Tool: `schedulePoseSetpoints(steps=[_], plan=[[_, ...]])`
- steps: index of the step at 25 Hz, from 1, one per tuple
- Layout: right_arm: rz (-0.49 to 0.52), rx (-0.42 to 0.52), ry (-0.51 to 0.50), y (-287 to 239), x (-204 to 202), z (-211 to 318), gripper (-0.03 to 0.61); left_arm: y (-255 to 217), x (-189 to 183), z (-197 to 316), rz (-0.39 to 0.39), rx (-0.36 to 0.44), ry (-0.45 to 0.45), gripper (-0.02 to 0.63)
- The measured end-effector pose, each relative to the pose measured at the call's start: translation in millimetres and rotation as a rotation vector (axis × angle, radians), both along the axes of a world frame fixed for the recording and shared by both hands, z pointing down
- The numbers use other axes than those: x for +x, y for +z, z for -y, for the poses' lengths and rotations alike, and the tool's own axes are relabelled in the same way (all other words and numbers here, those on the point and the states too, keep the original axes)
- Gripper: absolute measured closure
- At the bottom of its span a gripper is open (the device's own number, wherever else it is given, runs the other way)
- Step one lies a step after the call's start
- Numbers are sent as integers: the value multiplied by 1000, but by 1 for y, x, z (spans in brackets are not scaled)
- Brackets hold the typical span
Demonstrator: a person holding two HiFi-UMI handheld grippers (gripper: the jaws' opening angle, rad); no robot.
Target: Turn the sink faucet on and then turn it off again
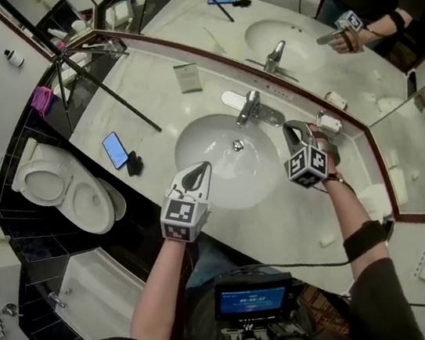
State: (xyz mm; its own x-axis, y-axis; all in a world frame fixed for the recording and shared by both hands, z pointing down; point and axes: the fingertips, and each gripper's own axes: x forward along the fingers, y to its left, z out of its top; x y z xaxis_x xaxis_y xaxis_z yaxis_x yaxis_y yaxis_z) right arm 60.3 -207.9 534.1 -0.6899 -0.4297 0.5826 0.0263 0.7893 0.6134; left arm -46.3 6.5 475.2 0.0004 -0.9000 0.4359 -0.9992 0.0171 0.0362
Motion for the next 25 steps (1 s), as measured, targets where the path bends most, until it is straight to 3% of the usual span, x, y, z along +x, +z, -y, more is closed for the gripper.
schedulePoseSetpoints(steps=[7, 14, 18, 25], plan=[[111, -160, 209, -33, 59, 7, 561, -25, -3, 2, 14, 57, 27, 614], [285, -356, 427, -56, 115, 15, 561, -30, 4, 9, -6, 58, 54, 614], [362, -422, 510, -57, 143, 12, 561, -33, 11, 11, -21, 55, 76, 614], [434, -458, 618, -45, 192, 12, 561, -32, 15, 15, 39, 64, 113, 614]])
